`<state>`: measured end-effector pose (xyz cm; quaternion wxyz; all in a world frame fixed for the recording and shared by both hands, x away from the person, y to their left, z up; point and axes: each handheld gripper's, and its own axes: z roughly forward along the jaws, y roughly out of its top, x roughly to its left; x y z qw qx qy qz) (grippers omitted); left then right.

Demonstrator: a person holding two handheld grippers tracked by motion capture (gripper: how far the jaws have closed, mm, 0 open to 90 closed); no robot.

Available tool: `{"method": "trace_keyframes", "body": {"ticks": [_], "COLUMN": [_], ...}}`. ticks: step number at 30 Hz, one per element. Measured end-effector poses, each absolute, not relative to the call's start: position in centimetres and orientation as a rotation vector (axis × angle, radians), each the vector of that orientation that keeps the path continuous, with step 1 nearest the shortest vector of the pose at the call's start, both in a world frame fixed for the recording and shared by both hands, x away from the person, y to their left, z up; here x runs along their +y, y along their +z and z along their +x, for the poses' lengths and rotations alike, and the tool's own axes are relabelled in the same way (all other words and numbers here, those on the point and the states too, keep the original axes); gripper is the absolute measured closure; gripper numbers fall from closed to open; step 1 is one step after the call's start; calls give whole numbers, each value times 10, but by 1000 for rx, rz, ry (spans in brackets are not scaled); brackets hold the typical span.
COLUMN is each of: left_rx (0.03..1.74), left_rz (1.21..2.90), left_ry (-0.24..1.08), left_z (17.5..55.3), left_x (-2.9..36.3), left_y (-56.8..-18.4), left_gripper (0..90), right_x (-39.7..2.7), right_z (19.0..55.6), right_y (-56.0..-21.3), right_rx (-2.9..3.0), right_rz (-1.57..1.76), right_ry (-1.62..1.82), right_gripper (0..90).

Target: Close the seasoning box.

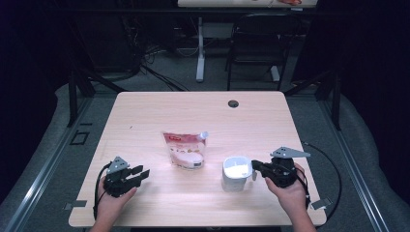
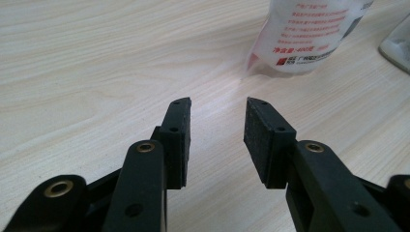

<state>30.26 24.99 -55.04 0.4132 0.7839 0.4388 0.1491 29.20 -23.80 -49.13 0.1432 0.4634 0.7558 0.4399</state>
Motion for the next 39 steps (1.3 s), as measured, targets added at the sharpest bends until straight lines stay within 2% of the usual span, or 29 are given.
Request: {"method": "trace_keyframes", "body": {"ticks": [11, 39], "left_rx": [1098, 1098], "left_rz": [1968, 1961], "left_ry": [378, 385], "left_z": [303, 302], "left_x": [249, 250], "left_y": [-551, -550], "left_gripper": [623, 622], "right_x": [-232, -236], "right_z": [286, 290], "right_y": [-481, -488], "right_rx": [2155, 2165], "right_rz": [1290, 1333], "right_ry": [1321, 1341], "right_gripper": [900, 900]}}
